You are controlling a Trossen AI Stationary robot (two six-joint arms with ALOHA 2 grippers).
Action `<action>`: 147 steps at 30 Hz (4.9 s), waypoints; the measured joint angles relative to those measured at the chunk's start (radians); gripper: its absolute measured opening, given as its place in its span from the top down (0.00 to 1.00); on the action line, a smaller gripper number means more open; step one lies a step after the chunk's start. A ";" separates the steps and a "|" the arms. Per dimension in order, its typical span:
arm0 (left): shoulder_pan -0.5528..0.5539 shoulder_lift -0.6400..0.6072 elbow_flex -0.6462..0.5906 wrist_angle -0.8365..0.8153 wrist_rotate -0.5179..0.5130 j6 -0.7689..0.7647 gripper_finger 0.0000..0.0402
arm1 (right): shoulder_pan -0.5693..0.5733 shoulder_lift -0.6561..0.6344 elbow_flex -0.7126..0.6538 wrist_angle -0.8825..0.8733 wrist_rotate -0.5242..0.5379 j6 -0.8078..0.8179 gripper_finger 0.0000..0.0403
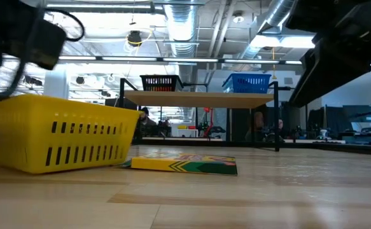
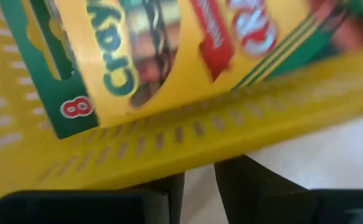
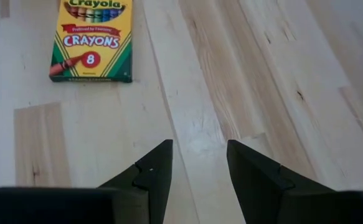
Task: Pick & Place Office Desk Supplies
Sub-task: Move the yellow bin into the middle of the table, then put the yellow crayon box into the yellow bin
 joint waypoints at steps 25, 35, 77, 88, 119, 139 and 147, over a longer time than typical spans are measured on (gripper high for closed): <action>0.239 -0.030 -0.128 0.128 -0.129 0.270 0.80 | 0.026 0.000 0.000 -0.043 0.023 0.063 0.63; 0.290 -0.034 -0.133 0.237 -0.280 0.301 0.80 | 0.026 0.001 -0.001 -0.054 0.030 0.072 0.63; 0.522 -0.037 -0.130 0.602 -0.201 0.691 0.80 | 0.092 0.001 -0.004 -0.072 0.083 0.140 0.63; 0.408 -0.037 -0.130 0.605 -0.049 0.501 0.80 | 0.164 0.006 -0.004 -0.083 0.117 0.229 0.63; 0.417 -0.005 -0.221 0.841 0.088 0.392 0.53 | 0.136 0.242 -0.003 0.391 -0.045 0.074 0.63; 0.415 -0.005 -0.222 0.874 0.087 0.401 0.54 | 0.066 0.346 -0.003 0.513 -0.099 0.031 0.63; 0.415 -0.005 -0.222 0.897 0.087 0.416 0.54 | 0.061 0.346 -0.003 0.530 -0.089 0.014 0.63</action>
